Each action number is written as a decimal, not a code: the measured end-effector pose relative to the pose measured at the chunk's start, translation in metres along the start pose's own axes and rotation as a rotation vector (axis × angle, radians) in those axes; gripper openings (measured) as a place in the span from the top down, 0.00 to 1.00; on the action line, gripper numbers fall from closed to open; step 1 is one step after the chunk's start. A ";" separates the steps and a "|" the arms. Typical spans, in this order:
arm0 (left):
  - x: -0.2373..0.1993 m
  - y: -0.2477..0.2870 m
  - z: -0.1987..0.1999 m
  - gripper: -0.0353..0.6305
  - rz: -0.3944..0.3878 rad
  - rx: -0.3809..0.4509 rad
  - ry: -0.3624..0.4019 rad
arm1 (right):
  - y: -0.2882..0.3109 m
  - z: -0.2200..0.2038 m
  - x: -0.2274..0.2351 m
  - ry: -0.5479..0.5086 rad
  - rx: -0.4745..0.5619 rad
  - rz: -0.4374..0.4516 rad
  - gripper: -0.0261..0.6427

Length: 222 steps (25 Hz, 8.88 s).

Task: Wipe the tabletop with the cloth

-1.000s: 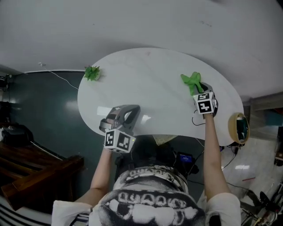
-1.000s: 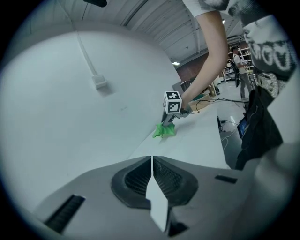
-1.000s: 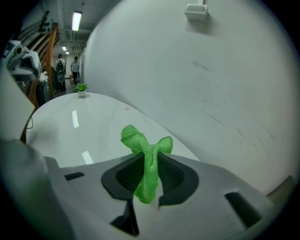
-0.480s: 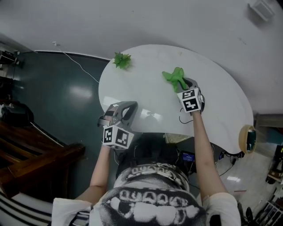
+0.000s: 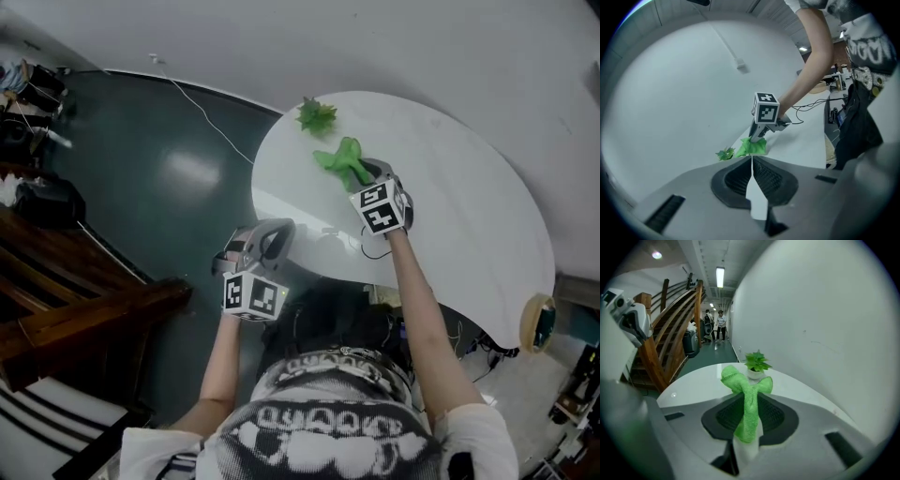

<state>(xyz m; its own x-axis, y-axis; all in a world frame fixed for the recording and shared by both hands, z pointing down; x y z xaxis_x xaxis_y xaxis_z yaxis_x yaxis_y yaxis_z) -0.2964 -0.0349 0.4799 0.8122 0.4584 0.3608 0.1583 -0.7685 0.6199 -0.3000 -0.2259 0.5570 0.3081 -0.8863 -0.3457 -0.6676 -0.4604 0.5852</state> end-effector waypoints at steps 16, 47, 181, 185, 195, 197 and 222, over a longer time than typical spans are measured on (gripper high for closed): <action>0.008 -0.007 -0.021 0.93 -0.020 -0.024 -0.031 | 0.021 -0.011 -0.069 -0.053 -0.041 0.110 0.83; 0.158 0.176 0.253 0.93 -0.327 0.204 0.256 | -0.204 -0.356 0.260 0.268 -0.356 -0.354 0.83; 0.341 0.083 0.259 0.93 -0.337 0.196 0.294 | -0.392 -0.471 0.158 0.352 -0.398 -0.428 0.83; 0.364 0.096 0.279 0.93 -0.366 0.208 0.315 | -0.419 -0.505 0.176 0.374 -0.417 -0.467 0.83; 0.406 0.122 0.321 0.93 -0.435 0.245 0.376 | -0.484 -0.576 0.205 0.463 -0.484 -0.566 0.83; 0.411 0.125 0.325 0.93 -0.440 0.248 0.384 | -0.494 -0.586 0.209 0.480 -0.492 -0.585 0.83; 0.380 0.079 0.278 0.93 -0.429 0.228 0.376 | -0.515 -0.500 0.137 0.542 -0.357 -0.614 0.83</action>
<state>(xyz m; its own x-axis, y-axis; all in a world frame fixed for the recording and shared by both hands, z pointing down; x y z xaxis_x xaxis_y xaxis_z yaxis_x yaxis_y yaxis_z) 0.1809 -0.0455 0.4727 0.4020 0.8423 0.3591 0.5771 -0.5375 0.6148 0.4249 -0.1350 0.5749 0.8802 -0.3386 -0.3325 -0.0559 -0.7698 0.6358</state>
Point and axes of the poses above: the fingertips, and each gripper's own axes: y forward along the fingers, x to its right, z out of its top, the point moved 1 cm from there along -y, backward along the fingers, and after that the axes turned 15 degrees about -z, right-handed, at the moved point
